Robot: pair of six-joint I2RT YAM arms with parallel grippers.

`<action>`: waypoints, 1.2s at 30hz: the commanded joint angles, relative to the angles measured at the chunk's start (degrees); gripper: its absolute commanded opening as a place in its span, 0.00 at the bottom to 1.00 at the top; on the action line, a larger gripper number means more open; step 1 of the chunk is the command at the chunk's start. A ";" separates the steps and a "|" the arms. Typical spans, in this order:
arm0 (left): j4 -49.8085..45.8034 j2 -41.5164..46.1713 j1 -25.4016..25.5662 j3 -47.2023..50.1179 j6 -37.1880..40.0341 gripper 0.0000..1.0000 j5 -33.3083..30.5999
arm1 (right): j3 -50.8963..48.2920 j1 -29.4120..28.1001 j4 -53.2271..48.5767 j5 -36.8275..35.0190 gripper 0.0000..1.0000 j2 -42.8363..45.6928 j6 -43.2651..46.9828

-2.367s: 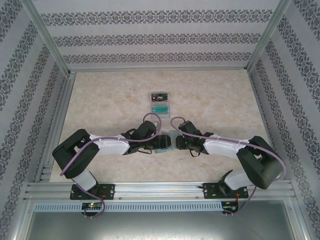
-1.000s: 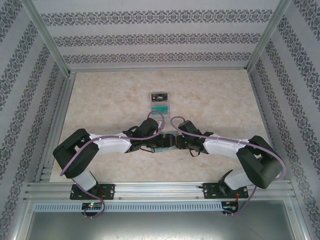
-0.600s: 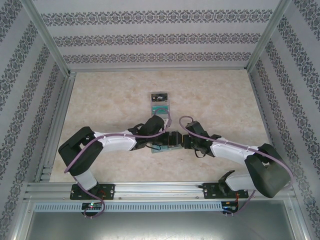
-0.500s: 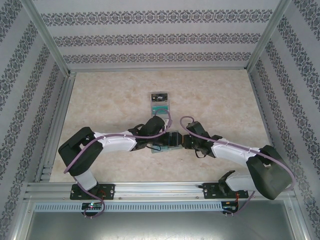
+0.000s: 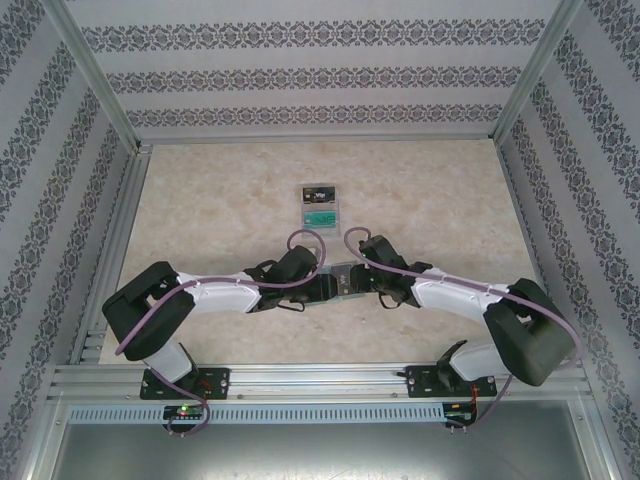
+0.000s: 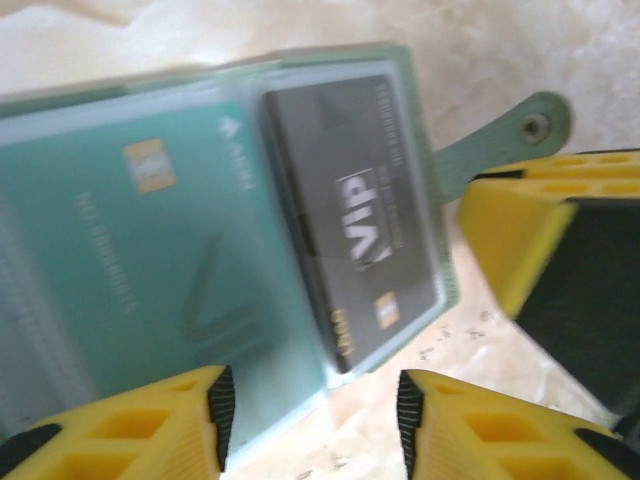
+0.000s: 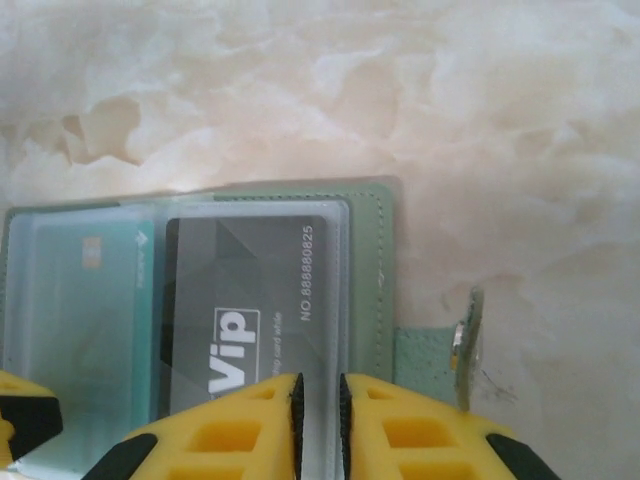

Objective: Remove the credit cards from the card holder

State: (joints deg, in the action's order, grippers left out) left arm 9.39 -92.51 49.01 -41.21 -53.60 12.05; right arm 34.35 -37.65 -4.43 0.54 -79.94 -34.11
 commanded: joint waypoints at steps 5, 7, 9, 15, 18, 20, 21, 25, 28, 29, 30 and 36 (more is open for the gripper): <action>0.90 0.14 -0.58 -0.14 -1.07 0.41 -0.89 | 2.39 0.01 -1.48 0.67 0.16 -4.98 1.46; 0.58 0.15 -0.59 -0.58 -0.82 0.40 -0.73 | 2.39 0.12 -1.44 1.02 0.13 -6.04 1.13; 0.39 0.23 -0.67 -0.87 -0.72 0.40 -0.56 | 2.22 -0.06 -1.25 1.73 0.12 -6.95 0.69; -0.16 -0.45 -0.84 -2.14 -0.45 0.40 0.02 | 1.17 -2.30 0.10 3.42 0.10 -8.21 -1.07; -0.20 -1.15 -1.07 -2.27 -0.84 0.37 0.23 | 0.56 -3.78 0.54 2.83 0.10 -7.91 -1.88; -0.07 -1.74 -1.37 -2.20 -1.40 0.36 0.25 | 0.20 -3.94 0.82 2.56 0.10 -7.86 -2.10; -0.12 -1.99 -1.38 -2.25 -1.50 0.36 0.34 | 0.19 -3.97 0.80 2.41 0.10 -7.86 -2.13; -2.30 -2.85 -1.55 -2.90 -2.41 0.36 -0.48 | 0.21 -3.92 0.84 2.37 0.10 -7.60 -2.10; -3.88 -2.89 -1.71 -2.86 -2.82 0.36 -1.47 | 0.28 -3.92 0.73 2.36 0.10 -7.51 -2.02; -3.94 -3.00 -1.73 -2.79 -2.91 0.36 -1.38 | 0.28 -3.97 0.67 2.36 0.10 -7.42 -1.97; -3.85 -3.11 -1.82 -2.73 -2.99 0.36 -1.21 | 0.36 -3.94 0.52 2.26 0.10 -7.29 -1.85; -5.18 -2.88 -2.07 -2.63 -3.09 0.35 -1.98 | 1.79 -3.75 -2.88 -0.33 0.12 -4.47 -0.02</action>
State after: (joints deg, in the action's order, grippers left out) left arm 7.88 -94.89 47.88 -42.78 -55.86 11.57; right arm 36.10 -41.15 -2.94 2.37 -86.00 -35.57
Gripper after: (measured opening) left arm 0.357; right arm 0.117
